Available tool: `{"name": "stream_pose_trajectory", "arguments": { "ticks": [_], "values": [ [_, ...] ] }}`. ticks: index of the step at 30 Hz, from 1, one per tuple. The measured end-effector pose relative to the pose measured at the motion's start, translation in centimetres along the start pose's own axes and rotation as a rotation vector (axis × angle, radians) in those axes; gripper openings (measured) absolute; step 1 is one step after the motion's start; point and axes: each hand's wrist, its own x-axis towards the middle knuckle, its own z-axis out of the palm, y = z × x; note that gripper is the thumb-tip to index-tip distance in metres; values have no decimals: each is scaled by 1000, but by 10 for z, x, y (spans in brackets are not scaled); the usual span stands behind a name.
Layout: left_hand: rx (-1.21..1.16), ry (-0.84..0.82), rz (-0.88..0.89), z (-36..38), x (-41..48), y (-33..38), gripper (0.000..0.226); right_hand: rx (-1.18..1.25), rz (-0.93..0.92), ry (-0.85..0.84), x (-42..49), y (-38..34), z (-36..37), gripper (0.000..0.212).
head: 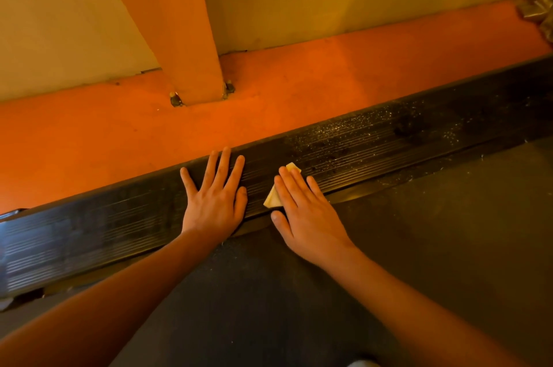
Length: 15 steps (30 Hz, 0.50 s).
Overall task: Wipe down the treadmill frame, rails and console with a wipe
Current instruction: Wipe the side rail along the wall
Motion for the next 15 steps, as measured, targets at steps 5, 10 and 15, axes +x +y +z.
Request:
{"name": "stream_pose_trajectory", "arguments": {
  "ticks": [5, 10, 15],
  "values": [
    [2, -5, 8, 3, 0, -3, 63, -93, -43, 31, 66, 13, -25, 69],
    [-10, -14, 9, 1, 1, -1, 64, -64, -17, 7, 34, 14, -21, 69],
    [-21, -8, 13, 0, 0, -2, 64, -62, -37, -12, 22, 8, -13, 71]
  ]
}}
